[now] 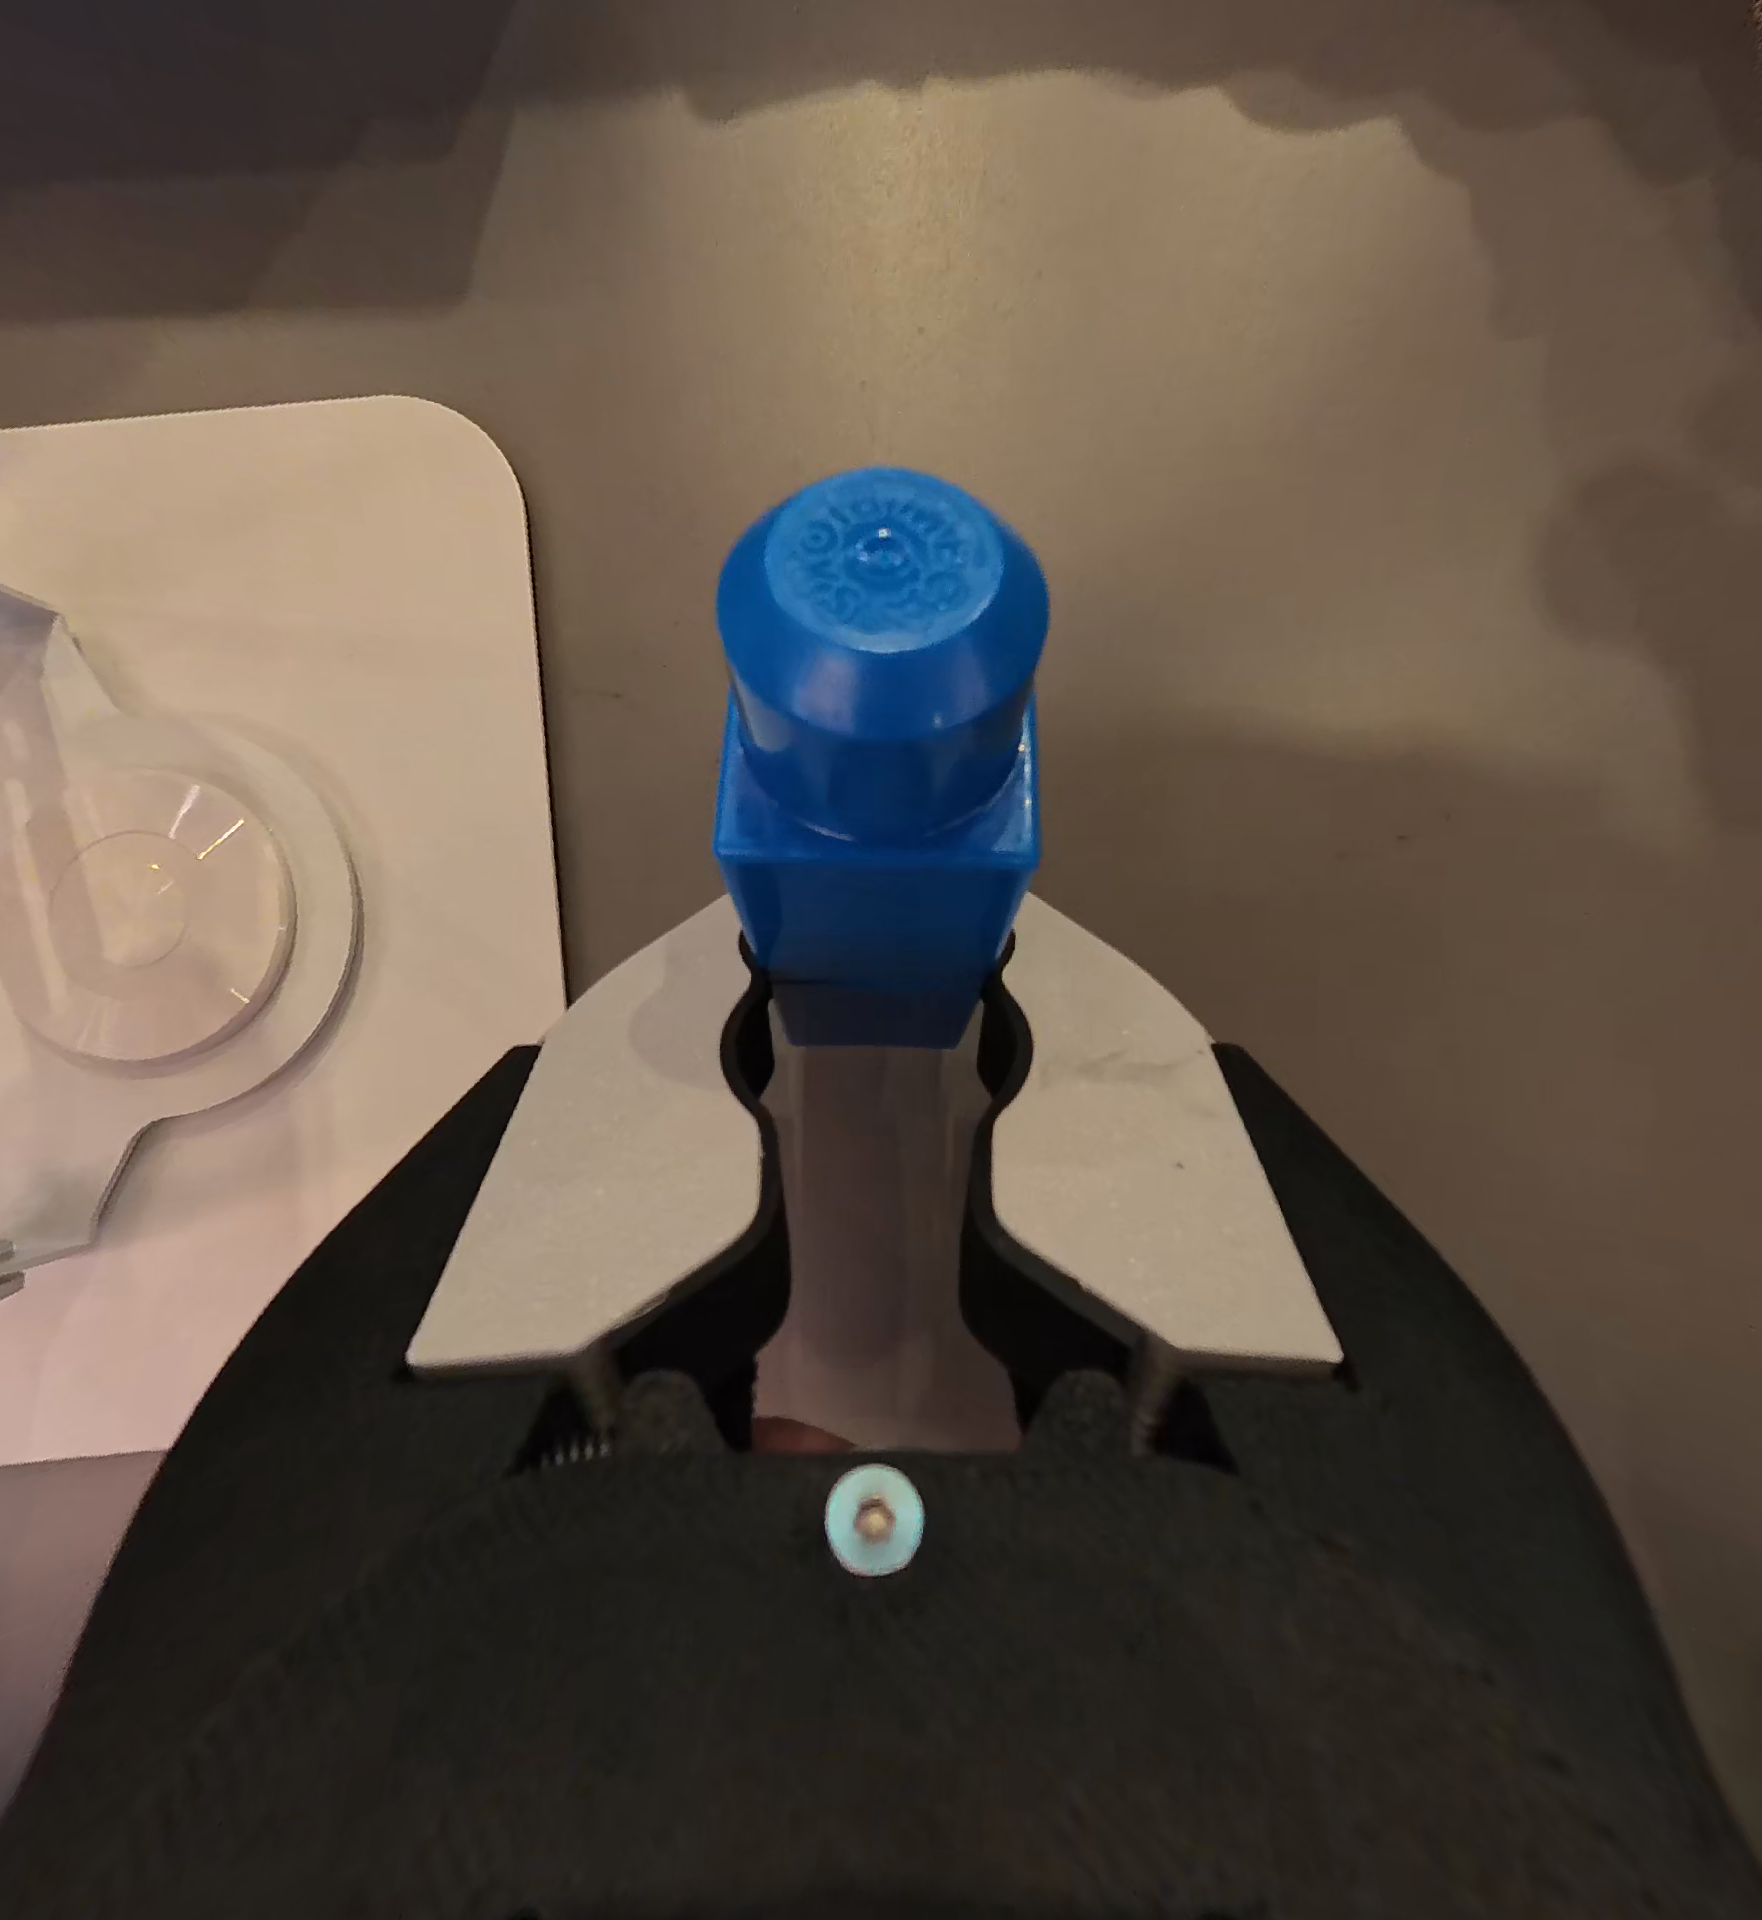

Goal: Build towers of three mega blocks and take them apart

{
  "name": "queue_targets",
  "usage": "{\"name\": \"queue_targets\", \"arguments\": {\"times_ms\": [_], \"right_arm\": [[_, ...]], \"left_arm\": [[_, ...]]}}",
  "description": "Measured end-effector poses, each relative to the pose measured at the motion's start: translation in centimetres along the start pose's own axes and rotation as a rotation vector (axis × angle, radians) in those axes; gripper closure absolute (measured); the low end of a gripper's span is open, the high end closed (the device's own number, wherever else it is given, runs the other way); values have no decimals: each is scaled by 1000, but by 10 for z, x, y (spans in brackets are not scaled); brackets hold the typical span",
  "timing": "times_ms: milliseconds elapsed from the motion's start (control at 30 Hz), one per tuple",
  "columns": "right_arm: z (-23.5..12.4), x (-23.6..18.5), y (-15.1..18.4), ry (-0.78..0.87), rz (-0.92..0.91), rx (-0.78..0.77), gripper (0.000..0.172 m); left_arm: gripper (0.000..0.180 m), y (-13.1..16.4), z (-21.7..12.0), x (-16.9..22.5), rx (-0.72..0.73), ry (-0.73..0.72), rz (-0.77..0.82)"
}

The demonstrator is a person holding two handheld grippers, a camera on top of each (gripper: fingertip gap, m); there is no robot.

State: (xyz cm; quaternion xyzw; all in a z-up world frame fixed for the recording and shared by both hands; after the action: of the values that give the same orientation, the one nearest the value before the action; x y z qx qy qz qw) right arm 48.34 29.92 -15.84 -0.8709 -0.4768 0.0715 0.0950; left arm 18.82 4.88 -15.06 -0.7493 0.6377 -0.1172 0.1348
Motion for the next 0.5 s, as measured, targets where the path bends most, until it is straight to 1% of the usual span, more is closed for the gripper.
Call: {"name": "queue_targets", "arguments": {"times_ms": [133,167,233,300,367,433,500], "right_arm": [[10,0,-9,39,-6,-1,171],[12,-2,-10,23,-10,2,171],[8,-2,-11,24,-10,19,171],[-1,-3,-7,26,-4,1,171],[-26,-7,-2,35,-12,29,171],[-66,-23,-1,48,-46,95,171],[-111,-59,0,45,-152,211,171]], "left_arm": [[145,-2,1,2,1,-2,6],[145,-2,0,2,4,-3,6],[145,-2,-1,2,13,1,6],[145,-2,-3,1,19,-2,3],[145,-2,-6,2,33,1,1],[145,-2,-10,2,47,-1,1],[145,-3,-16,3,72,-3,0]]}}
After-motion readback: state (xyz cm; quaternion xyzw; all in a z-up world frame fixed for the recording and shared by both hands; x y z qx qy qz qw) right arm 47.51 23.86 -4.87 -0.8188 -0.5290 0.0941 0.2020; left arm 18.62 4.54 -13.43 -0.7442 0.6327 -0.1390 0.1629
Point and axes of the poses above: each gripper's, where its closed fingertips meet, z out along the fingers, y out of its underside, x = y × z across the jaws, the point moved 5 cm from there along -z, back along the fingers, and after that the axes turned 15 degrees about -x, right-handed, at the moved point
